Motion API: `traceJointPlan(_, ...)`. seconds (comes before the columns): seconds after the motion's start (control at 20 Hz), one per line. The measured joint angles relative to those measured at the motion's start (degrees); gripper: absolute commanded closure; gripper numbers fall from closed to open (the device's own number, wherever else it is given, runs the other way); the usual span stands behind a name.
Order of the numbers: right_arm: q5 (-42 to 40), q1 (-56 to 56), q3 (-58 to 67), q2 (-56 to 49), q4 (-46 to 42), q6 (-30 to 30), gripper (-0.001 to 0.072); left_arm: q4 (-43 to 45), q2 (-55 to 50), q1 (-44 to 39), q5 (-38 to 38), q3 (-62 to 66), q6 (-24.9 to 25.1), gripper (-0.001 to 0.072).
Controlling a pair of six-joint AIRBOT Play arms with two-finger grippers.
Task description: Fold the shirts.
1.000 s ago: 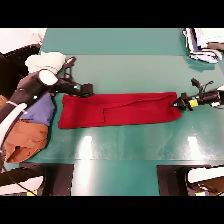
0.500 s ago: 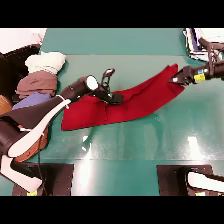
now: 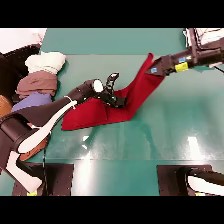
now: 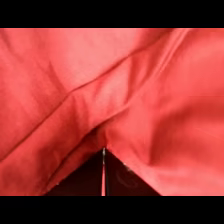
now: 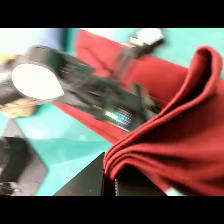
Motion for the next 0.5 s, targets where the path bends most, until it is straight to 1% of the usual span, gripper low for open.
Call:
traceJointPlan(0.2,-2.4,6.2,3.5,-3.0,1.9,0.0,0.0693,2.4,5.7,5.0,-1.6,0.1,-0.1,0.0685)
traceJointPlan(0.3,-4.2,10.0,5.4,-5.1,2.3,0.0,0.0693,6.6,10.9,9.8,-3.8,0.1,-0.1,0.0685)
traceJointPlan(0.45,-8.3,17.3,8.7,-9.7,2.7,0.0,0.0691,15.2,20.0,18.6,-8.1,0.1,-0.1,0.0685)
traceJointPlan(0.5,-10.0,20.0,10.0,-11.7,2.8,0.1,0.066,18.1,23.2,21.7,-9.2,0.1,-0.1,0.0685)
